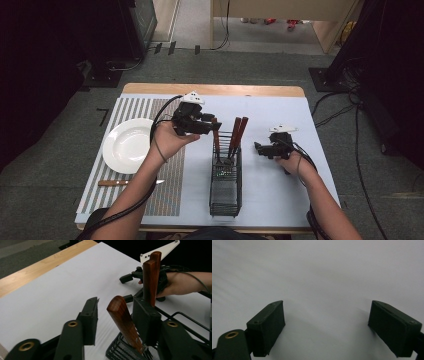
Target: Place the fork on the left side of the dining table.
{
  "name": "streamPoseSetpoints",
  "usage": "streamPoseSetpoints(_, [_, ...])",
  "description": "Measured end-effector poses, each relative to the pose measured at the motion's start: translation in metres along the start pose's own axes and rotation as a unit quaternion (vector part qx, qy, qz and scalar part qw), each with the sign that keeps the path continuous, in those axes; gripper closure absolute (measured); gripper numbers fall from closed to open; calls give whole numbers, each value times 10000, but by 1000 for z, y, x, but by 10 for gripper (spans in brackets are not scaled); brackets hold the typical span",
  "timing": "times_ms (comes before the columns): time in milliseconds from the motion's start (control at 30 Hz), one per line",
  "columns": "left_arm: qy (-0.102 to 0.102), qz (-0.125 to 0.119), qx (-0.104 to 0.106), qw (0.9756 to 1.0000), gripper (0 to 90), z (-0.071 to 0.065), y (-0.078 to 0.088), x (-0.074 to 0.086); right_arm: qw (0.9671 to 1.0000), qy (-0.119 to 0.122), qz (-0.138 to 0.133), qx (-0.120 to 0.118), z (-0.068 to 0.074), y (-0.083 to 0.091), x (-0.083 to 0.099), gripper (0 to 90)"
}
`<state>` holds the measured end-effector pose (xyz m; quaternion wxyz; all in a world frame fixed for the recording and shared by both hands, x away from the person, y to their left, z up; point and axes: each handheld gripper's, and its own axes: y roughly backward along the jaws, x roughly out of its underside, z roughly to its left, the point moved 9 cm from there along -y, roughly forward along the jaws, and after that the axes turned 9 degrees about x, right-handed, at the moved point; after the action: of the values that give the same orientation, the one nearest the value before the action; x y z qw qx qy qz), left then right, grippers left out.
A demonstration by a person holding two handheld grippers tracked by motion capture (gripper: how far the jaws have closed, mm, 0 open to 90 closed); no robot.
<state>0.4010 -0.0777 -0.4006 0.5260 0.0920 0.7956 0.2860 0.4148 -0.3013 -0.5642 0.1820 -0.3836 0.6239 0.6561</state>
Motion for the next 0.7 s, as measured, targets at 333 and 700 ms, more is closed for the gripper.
streamPoseSetpoints(333, [24, -2, 191, 9998, 695, -3, 1, -2, 10000, 3, 0, 1, 0, 0, 0, 130])
streamPoseSetpoints(700, [159, -250, 405, 9987, 777, -13, 14, -14, 10000, 7, 4, 1, 0, 0, 0, 130])
